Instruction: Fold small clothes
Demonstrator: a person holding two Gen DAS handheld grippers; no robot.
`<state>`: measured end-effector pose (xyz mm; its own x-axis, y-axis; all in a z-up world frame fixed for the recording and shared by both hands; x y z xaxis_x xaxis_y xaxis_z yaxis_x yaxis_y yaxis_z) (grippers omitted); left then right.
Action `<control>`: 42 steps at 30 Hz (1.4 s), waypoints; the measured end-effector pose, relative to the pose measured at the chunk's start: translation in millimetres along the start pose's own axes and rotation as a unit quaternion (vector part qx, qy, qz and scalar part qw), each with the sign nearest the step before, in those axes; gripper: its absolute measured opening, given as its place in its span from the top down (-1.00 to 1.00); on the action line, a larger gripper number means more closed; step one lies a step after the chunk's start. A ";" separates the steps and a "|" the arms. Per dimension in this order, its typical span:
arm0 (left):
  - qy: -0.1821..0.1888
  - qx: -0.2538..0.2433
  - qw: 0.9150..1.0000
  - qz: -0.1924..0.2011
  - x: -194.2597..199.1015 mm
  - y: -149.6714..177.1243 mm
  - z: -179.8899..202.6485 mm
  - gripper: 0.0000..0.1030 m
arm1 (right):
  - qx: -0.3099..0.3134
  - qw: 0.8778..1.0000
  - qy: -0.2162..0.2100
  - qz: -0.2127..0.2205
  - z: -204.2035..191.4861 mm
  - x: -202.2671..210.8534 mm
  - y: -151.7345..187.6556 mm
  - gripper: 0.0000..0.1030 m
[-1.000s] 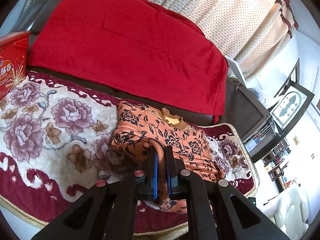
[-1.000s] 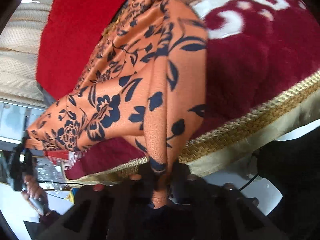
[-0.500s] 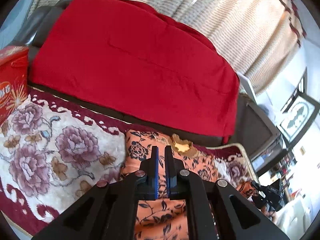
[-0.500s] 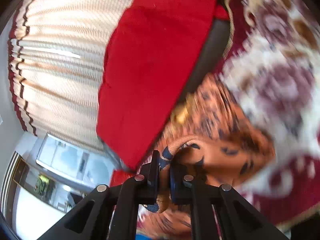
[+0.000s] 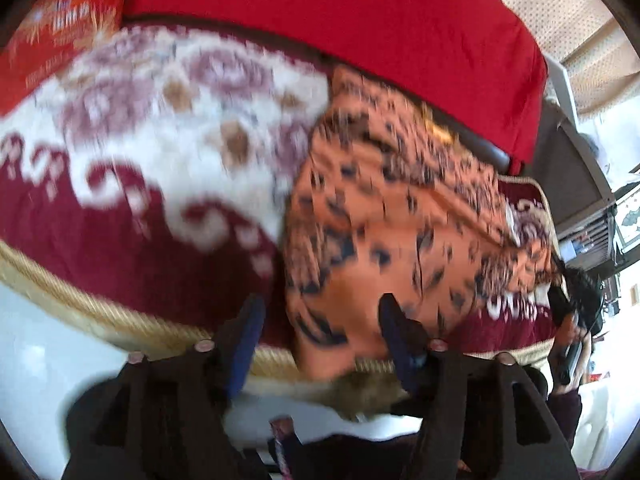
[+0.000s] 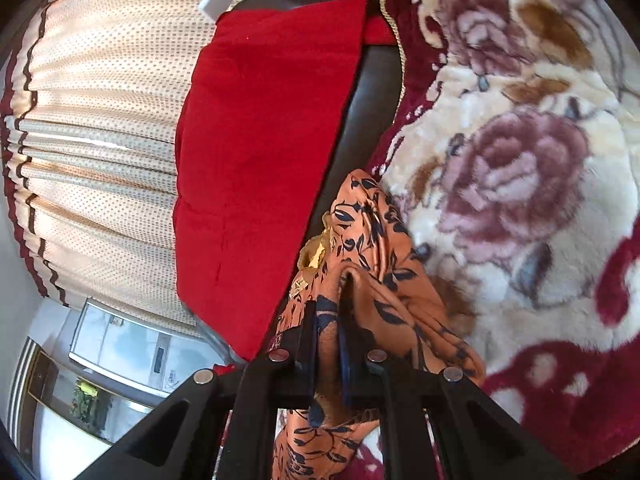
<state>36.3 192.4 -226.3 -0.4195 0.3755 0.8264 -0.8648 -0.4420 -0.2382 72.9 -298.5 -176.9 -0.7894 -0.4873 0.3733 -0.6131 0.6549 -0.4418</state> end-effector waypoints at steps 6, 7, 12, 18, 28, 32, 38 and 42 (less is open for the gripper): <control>0.027 0.011 1.000 0.006 -28.6 -3.3 -2.1 -0.21 | 0.042 0.999 -0.008 -0.012 -22.4 4.5 9.3 0.83; 0.044 0.012 0.999 -0.001 -36.3 -3.6 -0.2 -0.21 | 0.047 0.999 -0.010 -0.014 -26.2 3.9 11.7 0.83; 0.071 -0.015 0.997 -0.039 -49.5 11.0 12.5 0.81 | 0.049 0.999 -0.007 -0.020 -28.0 5.0 18.6 0.83; 0.126 -0.029 0.991 -0.026 -20.2 -20.2 44.2 0.85 | 0.064 0.998 -0.005 -0.010 -37.1 6.7 1.4 0.83; 0.174 -0.019 0.984 0.041 -13.0 -194.3 126.2 0.85 | 0.065 0.997 0.010 0.039 -36.5 -44.5 -93.4 0.83; 0.152 0.016 0.988 0.028 -76.1 -262.5 140.8 0.84 | 0.045 0.997 0.024 0.056 -16.9 -91.8 -134.0 0.83; 0.106 0.112 0.987 -0.035 -187.5 -296.9 94.9 0.83 | -0.043 0.998 0.035 0.009 53.1 -174.7 -153.1 0.70; 0.215 0.174 0.961 -0.019 -182.7 -291.5 72.4 0.75 | -0.115 0.993 0.019 -0.010 96.8 -186.0 -157.8 0.70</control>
Point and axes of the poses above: each gripper's, at about its wrist camera, not at the fingertips, and x roughly against the way its jaws point, z to its right, y to its underside, the point moved 5 cm from there along -x, roughly the way its jaws point, and after that the axes turned 14 degrees about x, right-handed, at the moved point
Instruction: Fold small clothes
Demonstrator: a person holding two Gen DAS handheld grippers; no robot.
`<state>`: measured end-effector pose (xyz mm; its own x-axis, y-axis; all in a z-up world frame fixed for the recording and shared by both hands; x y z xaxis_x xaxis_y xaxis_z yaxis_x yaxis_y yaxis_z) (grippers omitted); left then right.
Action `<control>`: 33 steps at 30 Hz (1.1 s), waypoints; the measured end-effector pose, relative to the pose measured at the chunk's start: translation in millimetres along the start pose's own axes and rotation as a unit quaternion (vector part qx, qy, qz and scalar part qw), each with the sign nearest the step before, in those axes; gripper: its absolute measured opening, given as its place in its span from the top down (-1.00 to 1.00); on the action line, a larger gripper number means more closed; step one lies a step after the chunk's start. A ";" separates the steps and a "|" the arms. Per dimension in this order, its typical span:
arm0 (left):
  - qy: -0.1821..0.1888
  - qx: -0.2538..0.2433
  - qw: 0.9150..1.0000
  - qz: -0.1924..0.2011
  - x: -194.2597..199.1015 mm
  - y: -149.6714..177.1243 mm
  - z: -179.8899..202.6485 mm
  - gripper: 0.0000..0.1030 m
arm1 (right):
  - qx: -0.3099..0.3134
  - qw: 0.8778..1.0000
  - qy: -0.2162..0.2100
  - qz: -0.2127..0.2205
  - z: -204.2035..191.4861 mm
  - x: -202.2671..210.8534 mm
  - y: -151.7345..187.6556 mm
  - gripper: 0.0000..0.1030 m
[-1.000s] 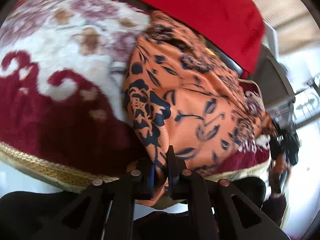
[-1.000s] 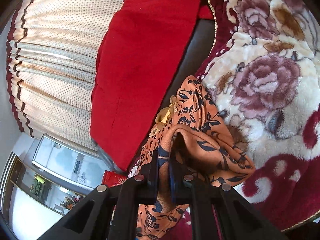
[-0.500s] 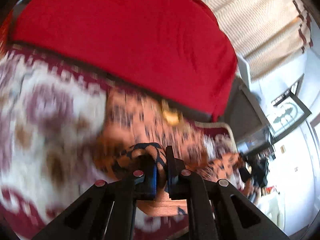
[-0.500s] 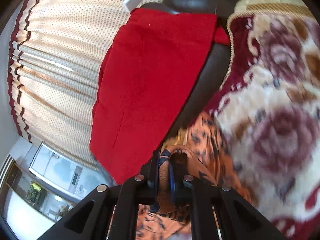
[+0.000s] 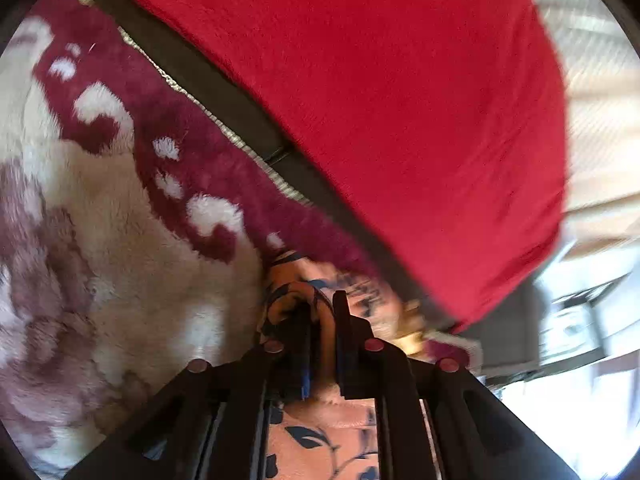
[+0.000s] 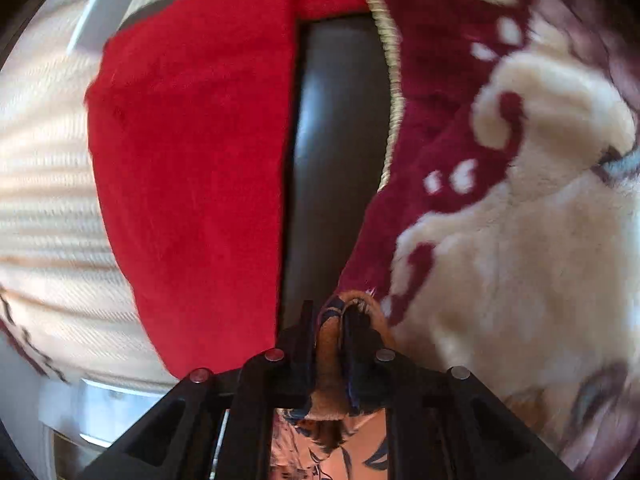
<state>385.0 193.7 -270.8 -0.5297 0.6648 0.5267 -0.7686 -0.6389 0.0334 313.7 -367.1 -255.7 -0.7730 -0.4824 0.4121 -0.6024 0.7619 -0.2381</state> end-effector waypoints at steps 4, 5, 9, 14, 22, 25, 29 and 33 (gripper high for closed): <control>0.044 0.034 0.998 0.038 29.2 1.1 -2.3 0.47 | 0.016 0.999 -0.015 0.028 -3.7 17.5 -5.8 0.11; 0.044 0.024 0.997 0.059 39.8 3.6 2.0 0.22 | 0.022 0.999 -0.015 0.047 -6.9 27.3 -7.7 -0.67; 0.010 -0.029 0.990 0.140 84.2 28.6 17.0 -0.22 | 0.052 0.994 -0.035 0.095 -24.6 60.0 -5.1 -0.85; -0.036 -0.048 0.990 0.130 93.0 70.9 13.0 -0.23 | 0.109 0.992 -0.055 0.021 -66.6 68.3 37.7 -0.82; -0.138 -0.047 0.987 0.070 73.7 105.6 -24.3 -0.24 | 0.190 0.970 0.142 -0.047 -51.3 90.0 92.4 -0.81; -0.141 -0.044 0.988 0.044 59.8 111.8 -30.8 -0.49 | 0.153 0.979 0.114 -0.069 -29.4 93.4 102.3 -0.81; -0.119 -0.033 0.992 0.017 36.9 114.6 -32.2 -0.50 | 0.106 0.986 0.043 -0.121 -25.6 55.5 123.0 -0.70; -0.103 -0.042 0.993 0.035 26.1 112.8 -24.8 -0.32 | 0.138 0.982 0.053 -0.119 -35.3 30.4 134.6 -0.03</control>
Point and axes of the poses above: each gripper's, at about its wrist camera, not at the fingertips, and x roughly against the way its jaws point, z to its right, y to its underside, the point moved 5 cm from there along -x, roughly the way its jaws point, and after that the axes turned 14 degrees about x, right-handed, at the moved point
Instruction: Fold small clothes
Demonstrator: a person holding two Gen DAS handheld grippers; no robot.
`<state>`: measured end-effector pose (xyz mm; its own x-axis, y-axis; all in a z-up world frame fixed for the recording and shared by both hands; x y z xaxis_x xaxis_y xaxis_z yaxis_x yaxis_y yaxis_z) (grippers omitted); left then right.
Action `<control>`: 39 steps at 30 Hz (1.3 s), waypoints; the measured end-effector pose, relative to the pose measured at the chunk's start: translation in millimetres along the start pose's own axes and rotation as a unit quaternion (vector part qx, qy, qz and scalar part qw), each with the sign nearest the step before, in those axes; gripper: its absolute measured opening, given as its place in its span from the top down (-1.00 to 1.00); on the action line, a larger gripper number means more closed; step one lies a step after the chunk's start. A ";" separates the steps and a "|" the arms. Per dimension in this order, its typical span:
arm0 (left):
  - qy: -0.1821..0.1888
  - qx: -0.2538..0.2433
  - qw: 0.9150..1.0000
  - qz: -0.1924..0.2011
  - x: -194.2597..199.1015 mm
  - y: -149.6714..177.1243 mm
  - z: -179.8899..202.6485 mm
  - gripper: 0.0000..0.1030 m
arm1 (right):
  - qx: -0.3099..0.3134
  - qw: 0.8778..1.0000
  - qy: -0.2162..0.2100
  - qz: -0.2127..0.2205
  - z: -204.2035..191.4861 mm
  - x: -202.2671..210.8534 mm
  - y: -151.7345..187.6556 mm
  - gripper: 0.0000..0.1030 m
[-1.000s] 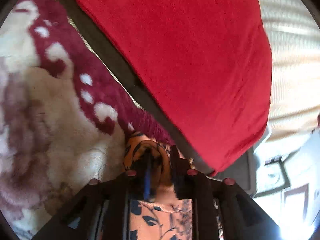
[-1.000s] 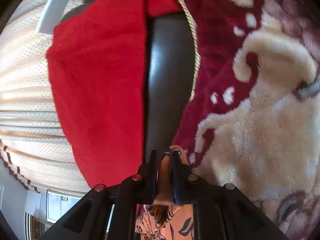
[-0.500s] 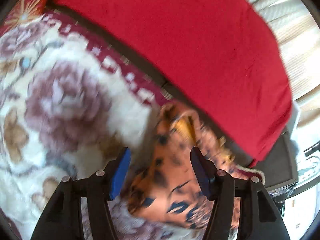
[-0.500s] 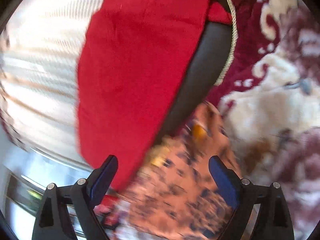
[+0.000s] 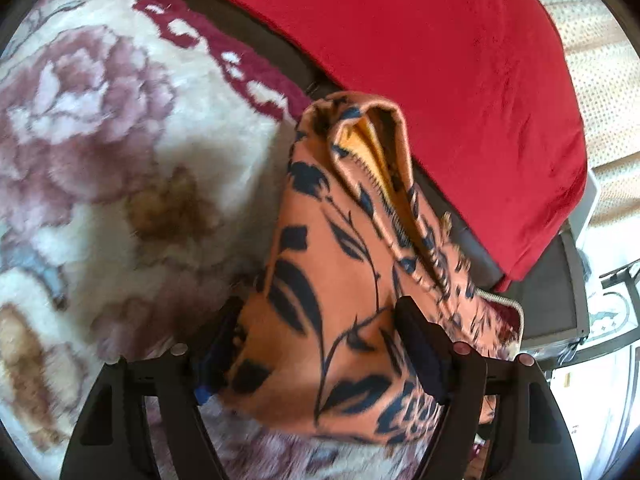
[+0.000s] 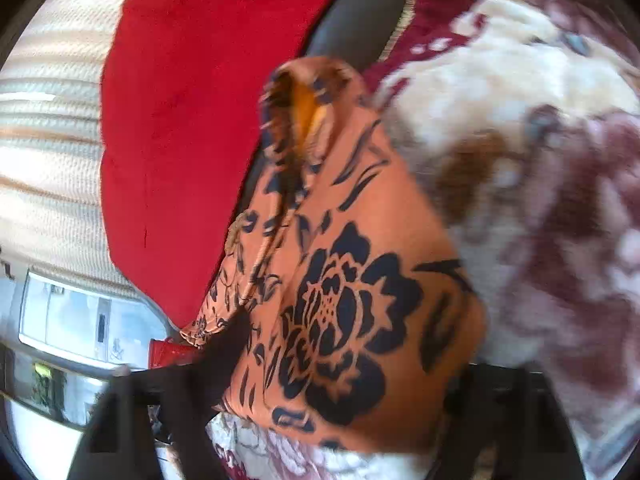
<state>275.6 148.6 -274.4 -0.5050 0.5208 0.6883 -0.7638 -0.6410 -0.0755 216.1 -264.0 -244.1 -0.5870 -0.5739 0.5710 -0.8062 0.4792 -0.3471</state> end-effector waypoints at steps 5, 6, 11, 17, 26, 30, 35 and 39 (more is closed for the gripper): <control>0.055 0.000 0.998 0.017 7.8 -8.8 19.4 0.22 | 0.002 1.000 -0.006 0.024 -13.5 -6.8 -8.0 0.33; 0.079 -0.002 0.996 0.028 18.3 -12.9 27.3 0.29 | 0.010 0.998 -0.025 0.050 -25.4 2.0 -14.8 0.35; 0.126 0.028 0.987 0.095 50.6 -32.6 28.8 0.32 | 0.056 0.982 -0.078 0.162 -65.9 49.9 -35.4 0.46; 0.024 0.053 0.997 0.043 18.8 -15.8 -4.9 0.33 | -0.045 0.996 -0.020 0.070 -4.4 12.7 -10.6 0.54; 0.017 0.068 0.998 0.002 -10.1 -4.4 -10.0 -0.46 | -0.062 0.997 -0.017 0.048 19.4 19.8 -6.4 0.38; 0.017 0.036 0.999 0.033 -12.0 -0.2 4.9 -0.02 | -0.072 0.996 -0.028 0.034 21.6 5.0 -6.7 -0.37; 0.039 0.040 0.997 0.049 3.0 1.9 18.4 0.30 | 0.006 0.999 -0.012 0.041 -20.4 -7.6 -6.9 0.47; 0.082 0.014 0.995 0.061 41.4 16.5 45.4 0.32 | 0.053 0.990 -0.037 0.126 -53.5 37.6 -18.7 0.53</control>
Point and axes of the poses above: each gripper's, at about its wrist camera, not at the fingertips, and x roughly against the way its jaws point, z to its right, y to its underside, the point moved 5 cm from there along -x, roughly the way its jaws point, and after that the axes turned 14 degrees about x, right-handed, at the moved point
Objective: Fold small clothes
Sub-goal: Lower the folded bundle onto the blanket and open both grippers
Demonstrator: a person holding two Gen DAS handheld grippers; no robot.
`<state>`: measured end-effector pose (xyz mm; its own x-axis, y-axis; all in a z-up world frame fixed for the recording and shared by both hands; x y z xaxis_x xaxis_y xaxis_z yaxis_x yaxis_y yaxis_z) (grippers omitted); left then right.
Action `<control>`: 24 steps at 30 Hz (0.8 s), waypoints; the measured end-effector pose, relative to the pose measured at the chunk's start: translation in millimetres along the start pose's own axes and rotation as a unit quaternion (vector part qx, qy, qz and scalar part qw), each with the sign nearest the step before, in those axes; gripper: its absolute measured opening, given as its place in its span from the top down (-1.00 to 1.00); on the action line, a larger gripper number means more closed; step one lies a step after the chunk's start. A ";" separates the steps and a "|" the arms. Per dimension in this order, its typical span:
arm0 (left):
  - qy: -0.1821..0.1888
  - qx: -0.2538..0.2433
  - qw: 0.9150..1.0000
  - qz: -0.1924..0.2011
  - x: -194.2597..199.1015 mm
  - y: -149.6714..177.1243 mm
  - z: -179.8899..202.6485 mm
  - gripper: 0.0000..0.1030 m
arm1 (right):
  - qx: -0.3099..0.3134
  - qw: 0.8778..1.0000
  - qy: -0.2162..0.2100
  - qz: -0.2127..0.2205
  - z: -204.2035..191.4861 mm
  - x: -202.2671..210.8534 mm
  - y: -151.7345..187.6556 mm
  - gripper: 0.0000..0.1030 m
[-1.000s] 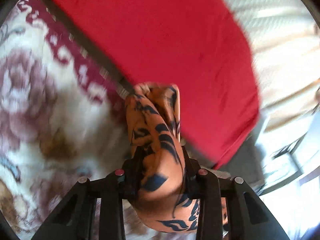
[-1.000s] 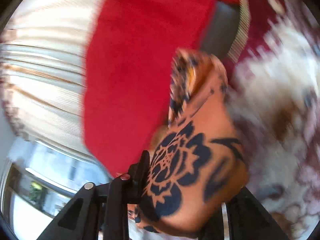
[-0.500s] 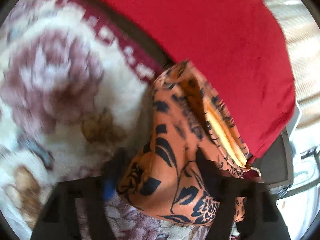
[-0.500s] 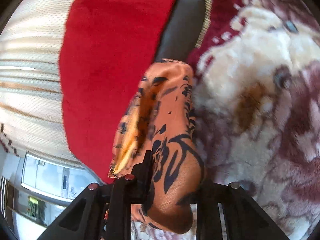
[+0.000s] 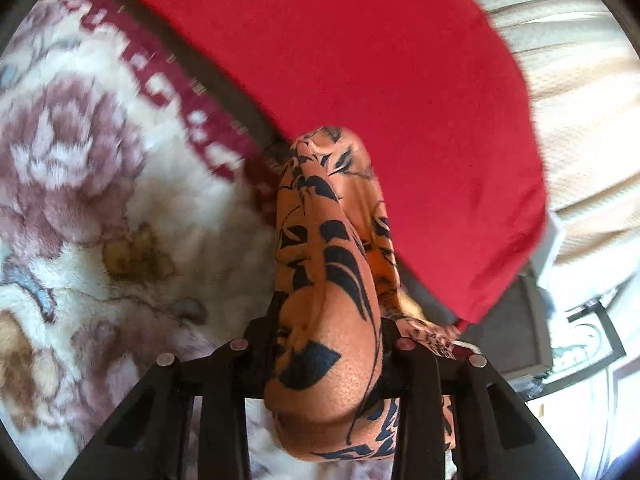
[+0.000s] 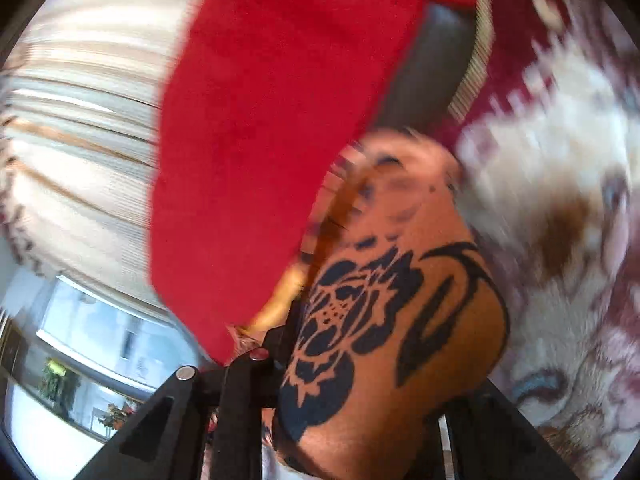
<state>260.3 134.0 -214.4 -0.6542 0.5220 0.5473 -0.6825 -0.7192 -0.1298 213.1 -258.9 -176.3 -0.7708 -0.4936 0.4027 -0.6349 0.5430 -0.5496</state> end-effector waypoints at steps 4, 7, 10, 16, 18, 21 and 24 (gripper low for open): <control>-0.046 -0.027 0.999 -0.002 29.0 10.6 -19.0 0.31 | 0.039 0.999 -0.003 0.022 -16.0 31.3 0.5 0.54; -0.101 0.000 0.994 -0.046 23.9 32.2 -54.7 0.31 | -0.005 0.999 0.028 -0.045 13.2 29.3 27.6 0.54; -0.126 -0.021 0.991 -0.046 27.4 51.9 -69.4 0.30 | -0.002 0.995 0.059 -0.076 28.1 35.2 57.9 0.54; -0.117 0.008 0.993 -0.031 60.0 25.4 -73.8 0.16 | -0.070 0.990 0.063 -0.102 51.2 46.3 71.3 0.21; -0.134 -0.012 0.991 0.029 85.5 8.5 -66.3 0.15 | -0.110 0.987 0.065 -0.093 60.8 55.0 69.1 -0.06; -0.147 -0.046 0.983 0.098 113.8 -6.5 -53.4 0.04 | -0.085 0.986 0.137 -0.036 62.5 86.4 51.3 -0.26; -0.155 -0.089 0.976 0.127 114.4 -3.7 -40.3 -0.01 | -0.029 0.980 0.193 0.032 53.8 118.4 29.0 -0.26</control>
<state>174.9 214.8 -184.6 -0.6985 0.1537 0.6989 -0.5747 -0.7025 -0.4198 106.3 -338.2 -184.0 -0.7646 -0.1687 0.6220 -0.5777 0.6073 -0.5454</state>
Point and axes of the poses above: each gripper's, at about its wrist camera, not at the fingertips, and x roughly against the way its jaws point, z to its right, y to its underside, the point moved 5 cm from there along -x, roughly the way its jaws point, and after that the axes turned 14 degrees about x, right-handed, at the moved point
